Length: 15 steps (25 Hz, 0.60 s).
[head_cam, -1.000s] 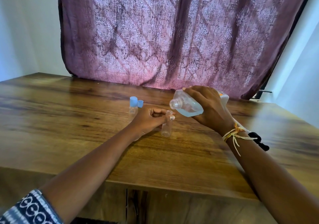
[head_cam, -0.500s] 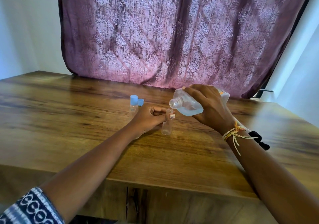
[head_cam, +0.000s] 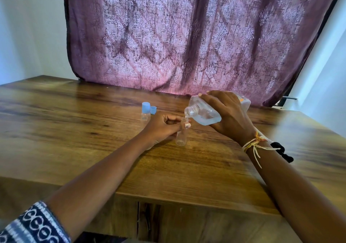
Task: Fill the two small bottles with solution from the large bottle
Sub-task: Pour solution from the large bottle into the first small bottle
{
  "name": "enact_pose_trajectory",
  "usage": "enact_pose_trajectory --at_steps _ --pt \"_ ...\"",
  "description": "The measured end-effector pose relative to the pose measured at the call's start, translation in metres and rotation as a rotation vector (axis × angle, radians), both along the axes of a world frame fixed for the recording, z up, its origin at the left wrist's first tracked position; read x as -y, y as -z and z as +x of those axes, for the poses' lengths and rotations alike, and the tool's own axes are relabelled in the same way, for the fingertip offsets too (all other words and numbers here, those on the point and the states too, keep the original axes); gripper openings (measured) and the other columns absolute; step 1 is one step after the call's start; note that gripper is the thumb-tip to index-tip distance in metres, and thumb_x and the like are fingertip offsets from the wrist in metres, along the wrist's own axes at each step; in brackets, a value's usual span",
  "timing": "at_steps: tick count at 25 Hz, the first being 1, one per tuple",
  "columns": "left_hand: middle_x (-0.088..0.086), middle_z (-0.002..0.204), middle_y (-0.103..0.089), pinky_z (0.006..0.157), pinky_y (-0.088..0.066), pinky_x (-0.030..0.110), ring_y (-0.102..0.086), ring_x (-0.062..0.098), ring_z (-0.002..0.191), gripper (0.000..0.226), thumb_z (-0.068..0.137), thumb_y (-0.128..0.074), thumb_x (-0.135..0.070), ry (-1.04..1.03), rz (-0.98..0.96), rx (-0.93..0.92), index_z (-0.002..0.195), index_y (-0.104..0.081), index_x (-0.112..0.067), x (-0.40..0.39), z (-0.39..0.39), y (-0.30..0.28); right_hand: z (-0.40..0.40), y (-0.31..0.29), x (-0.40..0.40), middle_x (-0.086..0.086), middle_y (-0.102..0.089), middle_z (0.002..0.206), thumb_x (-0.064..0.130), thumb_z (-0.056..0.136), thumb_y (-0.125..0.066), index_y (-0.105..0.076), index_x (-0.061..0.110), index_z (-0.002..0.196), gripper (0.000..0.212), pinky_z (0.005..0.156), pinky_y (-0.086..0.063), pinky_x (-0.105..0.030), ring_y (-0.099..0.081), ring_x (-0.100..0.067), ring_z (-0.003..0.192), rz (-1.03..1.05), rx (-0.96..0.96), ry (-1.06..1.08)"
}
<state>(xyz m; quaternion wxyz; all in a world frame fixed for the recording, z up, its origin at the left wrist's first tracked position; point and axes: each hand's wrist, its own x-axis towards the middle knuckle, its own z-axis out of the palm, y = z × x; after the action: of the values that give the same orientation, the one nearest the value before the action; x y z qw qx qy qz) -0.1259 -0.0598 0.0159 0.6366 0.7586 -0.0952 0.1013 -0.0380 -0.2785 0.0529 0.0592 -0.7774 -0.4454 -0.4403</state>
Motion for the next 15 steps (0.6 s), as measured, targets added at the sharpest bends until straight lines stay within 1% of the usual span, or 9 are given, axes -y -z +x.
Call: enact_pose_trajectory --at_steps 2,4,6,8,11,15 --pt "0.014 0.100 -0.076 0.079 -0.060 0.038 -0.072 0.030 0.098 0.024 0.081 -0.073 -0.021 -0.001 0.005 -0.002 0.103 -0.074 -0.011 -0.0001 0.0001 -0.0002 -0.0002 -0.0001 0.0000 -0.013 -0.062 0.119 0.036 0.086 -0.069 -0.058 0.013 0.130 0.051 0.090 -0.046 -0.048 -0.060 -0.030 0.108 -0.001 0.004 0.003" --pt "0.015 0.101 -0.076 0.082 -0.060 0.042 -0.072 0.030 0.099 0.025 0.081 -0.073 -0.021 -0.001 0.004 -0.016 0.104 -0.074 -0.010 -0.0001 0.0002 0.0000 -0.0006 0.0004 0.0001 -0.013 -0.063 0.119 0.034 0.085 -0.069 -0.058 0.013 0.130 0.051 0.089 -0.046 -0.048 -0.060 -0.030 0.107 0.002 0.012 0.000" --pt "0.018 0.104 -0.075 0.085 -0.059 0.046 -0.071 0.032 0.101 0.028 0.082 -0.073 -0.020 0.003 -0.007 -0.027 0.107 -0.073 -0.007 0.0001 0.0004 0.0005 -0.0010 0.0007 0.0001 -0.013 -0.063 0.118 0.034 0.085 -0.069 -0.059 0.013 0.129 0.050 0.089 -0.045 -0.048 -0.061 -0.031 0.107 0.008 0.015 -0.003" --pt "0.021 0.104 -0.074 0.085 -0.059 0.048 -0.071 0.034 0.101 0.029 0.082 -0.074 -0.020 0.004 -0.008 -0.021 0.108 -0.073 -0.006 -0.0004 0.0007 0.0011 -0.0011 0.0005 0.0001 -0.013 -0.063 0.119 0.034 0.085 -0.069 -0.059 0.013 0.130 0.050 0.089 -0.045 -0.047 -0.060 -0.031 0.107 0.008 0.013 -0.003" --pt "0.023 0.102 -0.074 0.084 -0.060 0.048 -0.070 0.035 0.100 0.026 0.081 -0.075 -0.022 0.001 -0.002 -0.014 0.104 -0.075 -0.009 -0.0006 0.0002 0.0011 -0.0010 0.0002 0.0004 -0.013 -0.062 0.120 0.036 0.085 -0.068 -0.058 0.013 0.130 0.051 0.090 -0.045 -0.048 -0.060 -0.031 0.108 0.003 0.002 0.003" --pt "0.015 0.097 -0.077 0.078 -0.061 0.039 -0.072 0.031 0.097 0.020 0.080 -0.075 -0.022 0.009 -0.022 -0.016 0.099 -0.076 -0.017 -0.0001 0.0009 0.0010 -0.0021 -0.0001 0.0004 -0.013 -0.062 0.120 0.036 0.085 -0.069 -0.058 0.013 0.130 0.052 0.090 -0.045 -0.048 -0.060 -0.031 0.108 0.000 0.002 0.010"
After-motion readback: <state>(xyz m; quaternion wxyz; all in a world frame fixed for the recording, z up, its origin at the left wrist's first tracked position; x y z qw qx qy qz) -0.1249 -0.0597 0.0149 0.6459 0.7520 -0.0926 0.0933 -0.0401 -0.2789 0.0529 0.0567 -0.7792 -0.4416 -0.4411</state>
